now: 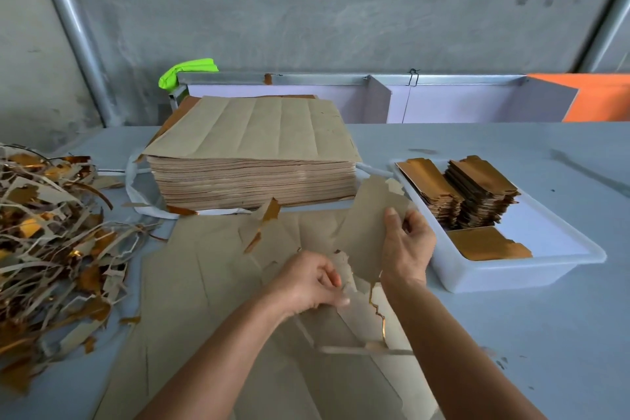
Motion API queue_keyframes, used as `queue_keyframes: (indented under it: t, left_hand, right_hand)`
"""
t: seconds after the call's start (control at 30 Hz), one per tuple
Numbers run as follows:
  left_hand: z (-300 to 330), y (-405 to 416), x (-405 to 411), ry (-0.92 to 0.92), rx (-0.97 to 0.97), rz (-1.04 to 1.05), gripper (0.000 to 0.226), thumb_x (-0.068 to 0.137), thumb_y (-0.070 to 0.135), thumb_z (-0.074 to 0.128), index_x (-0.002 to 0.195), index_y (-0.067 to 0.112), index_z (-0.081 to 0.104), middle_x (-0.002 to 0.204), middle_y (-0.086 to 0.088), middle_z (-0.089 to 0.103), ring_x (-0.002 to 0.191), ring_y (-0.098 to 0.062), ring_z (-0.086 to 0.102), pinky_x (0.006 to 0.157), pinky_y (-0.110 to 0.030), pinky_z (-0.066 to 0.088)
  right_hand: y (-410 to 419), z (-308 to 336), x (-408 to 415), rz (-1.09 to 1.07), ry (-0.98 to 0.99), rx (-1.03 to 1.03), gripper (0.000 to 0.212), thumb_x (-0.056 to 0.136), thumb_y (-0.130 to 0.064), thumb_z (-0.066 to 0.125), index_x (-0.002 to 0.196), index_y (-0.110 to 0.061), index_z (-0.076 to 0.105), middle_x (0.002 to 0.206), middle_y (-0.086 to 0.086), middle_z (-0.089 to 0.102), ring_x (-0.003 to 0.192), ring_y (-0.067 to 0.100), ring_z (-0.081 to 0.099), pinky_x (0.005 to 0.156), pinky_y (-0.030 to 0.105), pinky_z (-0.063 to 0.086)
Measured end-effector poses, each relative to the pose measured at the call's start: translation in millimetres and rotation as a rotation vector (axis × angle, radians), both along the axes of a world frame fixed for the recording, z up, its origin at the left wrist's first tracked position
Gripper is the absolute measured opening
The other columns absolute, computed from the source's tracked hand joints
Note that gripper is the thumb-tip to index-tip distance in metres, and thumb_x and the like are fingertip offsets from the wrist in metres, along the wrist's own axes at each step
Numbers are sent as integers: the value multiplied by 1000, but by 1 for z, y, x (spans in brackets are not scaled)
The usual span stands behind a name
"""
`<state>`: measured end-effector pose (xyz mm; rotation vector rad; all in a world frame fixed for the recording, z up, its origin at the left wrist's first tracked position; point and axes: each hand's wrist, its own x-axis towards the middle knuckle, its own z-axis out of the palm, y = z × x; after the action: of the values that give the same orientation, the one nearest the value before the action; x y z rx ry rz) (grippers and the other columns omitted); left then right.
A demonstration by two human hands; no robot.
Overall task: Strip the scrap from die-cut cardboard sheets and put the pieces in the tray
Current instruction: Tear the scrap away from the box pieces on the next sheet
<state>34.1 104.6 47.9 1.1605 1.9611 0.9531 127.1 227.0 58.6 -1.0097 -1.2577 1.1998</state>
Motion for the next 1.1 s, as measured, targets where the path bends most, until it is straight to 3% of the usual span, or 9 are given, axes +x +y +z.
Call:
queue_keyframes:
  t: [0.17,0.3,0.57,0.7,0.8,0.87,0.97,1.03,1.1]
  left_hand:
    - [5,-6,-15,189,-16,-106,7,80,13,73,82,20,74,68,9,62,58,3,49,58,-10,39]
    - [10,-7,-21,228,2,-143,16,83,14,71,76,28,72,74,13,68,67,5,57,66,-12,46]
    - [17,-18,-34,313,-16,-165,25,87,10,64,73,31,65,86,3,70,78,-5,62,77,-22,49]
    - [16,-19,-35,372,-26,-153,21,87,11,63,75,27,66,78,9,65,69,1,54,66,-15,44]
    - [12,-21,-37,343,-16,-134,23,90,13,60,74,28,64,79,9,64,74,-4,58,70,-18,46]
    - [10,-22,-37,265,18,-119,22,93,27,57,75,20,66,79,0,65,73,-6,58,70,-19,45]
    - [12,-18,-30,183,92,-82,71,76,75,48,80,6,66,68,1,49,62,-3,48,68,-18,40]
    - [13,-12,-24,283,89,-88,76,65,86,44,89,19,69,79,6,48,76,-6,50,75,-23,43]
    - [14,-5,-17,377,42,-86,85,59,89,40,114,28,63,96,8,46,95,-9,47,84,-26,43]
  right_hand:
    - [23,21,18,-82,144,-26,19,91,-13,54,73,-7,55,68,1,53,65,15,46,62,29,41]
    - [30,30,26,-37,189,-60,26,91,-15,56,65,-15,50,68,2,53,65,15,47,60,29,43]
    - [44,45,41,-105,238,-76,23,90,-14,57,67,-18,54,65,-9,56,56,2,49,57,18,44]
    - [50,50,48,-152,253,-103,24,88,-15,60,64,-18,55,64,-9,56,60,6,51,63,23,47]
    - [59,55,58,-207,286,-135,24,88,-15,61,65,-17,52,70,-1,57,72,18,53,74,33,51]
    - [59,54,62,-214,281,-133,23,87,-15,61,66,-17,54,70,-2,57,73,18,54,73,31,51]
    - [46,52,57,-170,253,-104,24,87,-16,62,65,-19,56,64,-8,58,61,10,54,54,17,48]
    - [33,51,49,-111,252,-105,23,88,-15,63,65,-18,58,64,-9,60,60,7,55,55,19,48]
    - [21,52,39,-49,283,-113,20,89,-13,63,69,-18,63,68,-8,64,64,8,58,62,24,52]
